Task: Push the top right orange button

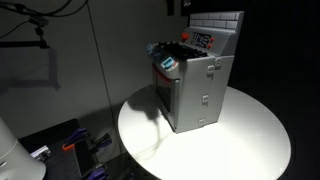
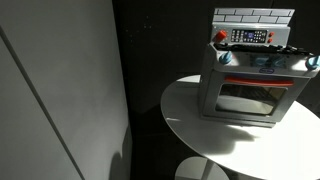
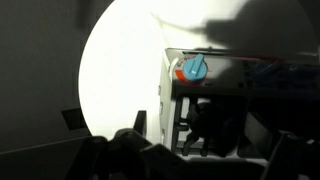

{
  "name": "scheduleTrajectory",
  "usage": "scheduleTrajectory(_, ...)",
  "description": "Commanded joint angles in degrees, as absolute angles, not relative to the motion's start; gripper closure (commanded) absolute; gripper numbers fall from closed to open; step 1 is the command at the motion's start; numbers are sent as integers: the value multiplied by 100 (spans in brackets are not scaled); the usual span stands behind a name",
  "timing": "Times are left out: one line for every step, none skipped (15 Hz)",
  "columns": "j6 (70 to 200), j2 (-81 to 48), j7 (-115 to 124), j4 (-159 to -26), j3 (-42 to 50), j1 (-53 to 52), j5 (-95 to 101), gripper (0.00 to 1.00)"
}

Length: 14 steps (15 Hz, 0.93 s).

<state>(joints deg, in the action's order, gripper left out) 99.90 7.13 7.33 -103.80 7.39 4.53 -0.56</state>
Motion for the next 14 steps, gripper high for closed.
scheduleTrajectory(9465, 1267, 486, -10644, 734, 561, -39, 0)
scheduleTrajectory(9352, 1385, 479, -10689, 739, 577, -36, 0)
scheduleTrajectory(9246, 1531, 477, -10761, 748, 596, -49, 0)
scheduleTrajectory(9161, 1646, 477, -10816, 750, 613, -44, 0)
scheduleTrajectory(9080, 1781, 454, -10890, 756, 627, -35, 0)
scheduleTrajectory(9008, 1903, 435, -10964, 758, 642, -20, 0)
scheduleTrajectory(8960, 2028, 404, -11050, 761, 656, -7, 0)
scheduleTrajectory(8920, 2161, 356, -11148, 769, 670, -4, 0)
scheduleTrajectory(8897, 2281, 301, -11242, 779, 679, 2, 0)
scheduleTrajectory(8915, 2421, 204, -11373, 799, 684, -3, 0)
scheduleTrajectory(8924, 2532, 118, -11475, 818, 685, -7, 0)
scheduleTrajectory(8948, 2660, 24, -11606, 847, 688, -8, 0)
scheduleTrajectory(8988, 2766, -40, -11716, 866, 694, -5, 0)
scheduleTrajectory(8990, 2880, -108, -11836, 886, 702, 3, 0)
